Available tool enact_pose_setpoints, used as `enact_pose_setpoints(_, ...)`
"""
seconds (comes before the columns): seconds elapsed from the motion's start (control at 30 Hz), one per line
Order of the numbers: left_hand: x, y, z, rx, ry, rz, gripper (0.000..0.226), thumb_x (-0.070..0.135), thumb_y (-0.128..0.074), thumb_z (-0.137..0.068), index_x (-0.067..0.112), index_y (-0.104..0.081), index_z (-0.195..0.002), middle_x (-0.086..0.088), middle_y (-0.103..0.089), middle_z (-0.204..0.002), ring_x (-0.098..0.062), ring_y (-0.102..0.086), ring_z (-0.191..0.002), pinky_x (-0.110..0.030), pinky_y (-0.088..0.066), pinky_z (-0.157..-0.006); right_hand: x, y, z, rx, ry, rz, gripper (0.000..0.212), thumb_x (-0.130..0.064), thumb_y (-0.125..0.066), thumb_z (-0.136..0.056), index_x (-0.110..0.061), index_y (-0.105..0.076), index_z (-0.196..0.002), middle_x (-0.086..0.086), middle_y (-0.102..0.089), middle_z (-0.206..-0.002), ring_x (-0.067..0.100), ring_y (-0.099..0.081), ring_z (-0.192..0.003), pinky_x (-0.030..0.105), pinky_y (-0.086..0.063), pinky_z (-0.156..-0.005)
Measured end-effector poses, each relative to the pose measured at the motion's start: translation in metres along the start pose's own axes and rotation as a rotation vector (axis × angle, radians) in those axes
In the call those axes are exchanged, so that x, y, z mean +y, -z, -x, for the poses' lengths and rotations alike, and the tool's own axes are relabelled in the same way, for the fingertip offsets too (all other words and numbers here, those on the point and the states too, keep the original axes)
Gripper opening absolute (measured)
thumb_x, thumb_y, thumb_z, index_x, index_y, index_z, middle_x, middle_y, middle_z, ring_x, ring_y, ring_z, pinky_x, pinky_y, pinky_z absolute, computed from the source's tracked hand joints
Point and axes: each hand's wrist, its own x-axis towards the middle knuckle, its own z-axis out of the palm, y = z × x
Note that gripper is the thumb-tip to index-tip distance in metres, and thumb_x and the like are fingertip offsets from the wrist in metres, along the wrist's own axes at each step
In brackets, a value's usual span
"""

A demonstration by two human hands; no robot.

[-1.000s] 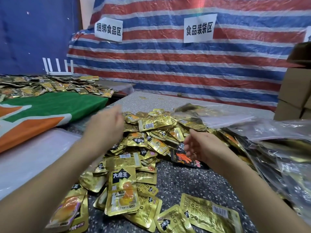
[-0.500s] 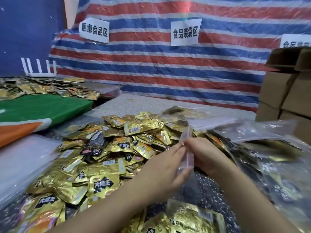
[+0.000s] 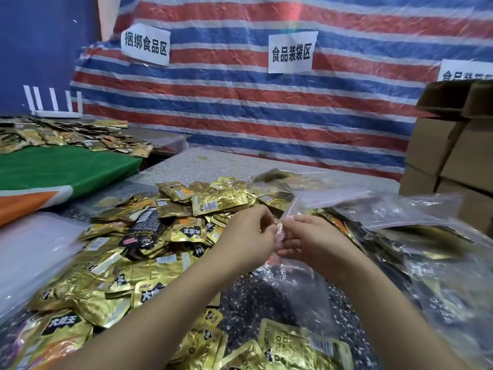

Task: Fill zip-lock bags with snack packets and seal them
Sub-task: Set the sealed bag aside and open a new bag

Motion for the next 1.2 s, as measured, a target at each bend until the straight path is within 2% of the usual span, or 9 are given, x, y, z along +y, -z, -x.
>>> enact_pose_setpoints(0.2,0.0,0.011,-0.002,-0.035,-0.039,-0.02,0.016,0.023,-0.059,-0.095,0.026,-0.055,-0.079,0.008,-0.059,-0.079,-0.013,-0.055,-0.075,-0.033,-0.046,-0.067,-0.003,0.0,0.003,-0.006,0.003,-0.082,0.019,-0.014,-0.055,-0.1,0.002,-0.061,-0.092,0.016,-0.071,-0.071,0.019,-0.071,-0.062,0.025,-0.06,-0.06)
enact_pose_setpoints(0.37,-0.001,0.016,-0.005,-0.163,-0.059,0.007,0.027,0.042,-0.052,-0.098,0.026,-0.056,-0.077,0.01,-0.055,-0.066,0.0,-0.048,-0.054,-0.021,-0.035,-0.05,0.0,0.001,0.002,-0.006,0.055,-0.001,0.014,-0.01,-0.059,-0.098,0.001,-0.06,-0.089,0.017,-0.053,-0.07,0.017,-0.065,-0.057,0.027,-0.059,-0.06)
enact_pose_setpoints(0.47,-0.002,0.019,-0.004,-0.197,-0.093,-0.003,0.033,0.051,-0.059,-0.091,0.022,-0.059,-0.077,0.012,-0.052,-0.062,0.002,-0.044,-0.05,-0.014,-0.031,-0.045,-0.004,0.005,0.004,-0.076,0.065,0.009,0.009,-0.003,-0.065,-0.091,-0.001,-0.068,-0.083,0.018,-0.057,-0.074,0.016,-0.064,-0.058,0.025,-0.056,-0.056)
enact_pose_setpoints(0.57,-0.004,0.021,-0.004,-0.229,-0.136,-0.05,0.03,0.047,-0.064,-0.09,0.02,-0.06,-0.076,0.01,-0.053,-0.064,-0.001,-0.043,-0.054,-0.02,-0.031,-0.05,-0.005,0.01,0.006,-0.211,0.061,0.033,0.014,-0.008,-0.068,-0.086,-0.009,-0.074,-0.074,0.009,-0.065,-0.069,0.015,-0.064,-0.061,0.024,-0.054,-0.058)
enact_pose_setpoints(0.67,-0.006,0.021,-0.003,-0.263,-0.151,-0.096,0.025,0.038,-0.066,-0.091,0.023,-0.058,-0.073,0.011,-0.054,-0.065,-0.001,-0.044,-0.055,-0.024,-0.031,-0.051,-0.001,0.013,0.004,-0.222,0.064,0.054,0.019,-0.007,-0.062,-0.094,-0.006,-0.075,-0.08,0.015,-0.068,-0.076,0.02,-0.068,-0.068,0.024,-0.055,-0.061)
enact_pose_setpoints(0.83,-0.007,0.023,-0.004,-0.318,-0.128,0.061,0.027,0.028,-0.063,-0.095,0.03,-0.061,-0.068,0.02,-0.058,-0.055,0.004,-0.047,-0.05,-0.014,-0.035,-0.049,0.001,0.011,0.002,-0.203,0.031,-0.002,0.01,-0.01,-0.066,-0.089,-0.002,-0.07,-0.086,0.012,-0.066,-0.072,0.02,-0.067,-0.063,0.024,-0.054,-0.056)
enact_pose_setpoints(0.93,-0.009,0.025,-0.005,-0.241,-0.066,0.09,0.027,0.029,-0.059,-0.097,0.03,-0.065,-0.071,0.018,-0.06,-0.056,0.003,-0.048,-0.049,-0.015,-0.039,-0.047,-0.002,0.01,0.0,-0.096,0.015,0.023,0.015,-0.011,-0.064,-0.092,-0.001,-0.066,-0.082,0.007,-0.059,-0.064,0.014,-0.06,-0.053,0.023,-0.051,-0.051)
enact_pose_setpoints(1.1,-0.023,0.047,-0.017,0.125,0.105,-0.016,0.029,0.024,-0.054,-0.094,0.008,-0.065,-0.073,-0.009,-0.067,-0.068,-0.028,-0.065,-0.065,-0.037,-0.051,-0.055,-0.008,0.029,0.0,0.395,0.134,0.308,0.023,-0.011,-0.055,-0.089,-0.009,-0.051,-0.066,0.003,-0.047,-0.054,0.011,-0.053,-0.042,0.027,-0.039,-0.048)
enact_pose_setpoints(1.2,-0.015,0.045,-0.016,0.085,0.053,-0.129,0.03,0.035,-0.053,-0.097,0.011,-0.062,-0.082,-0.002,-0.063,-0.07,-0.023,-0.06,-0.065,-0.035,-0.047,-0.056,-0.006,0.027,-0.002,0.421,0.163,0.365,0.032,-0.014,-0.053,-0.088,-0.012,-0.052,-0.057,0.002,-0.045,-0.047,0.015,-0.057,-0.044,0.028,-0.038,-0.05)
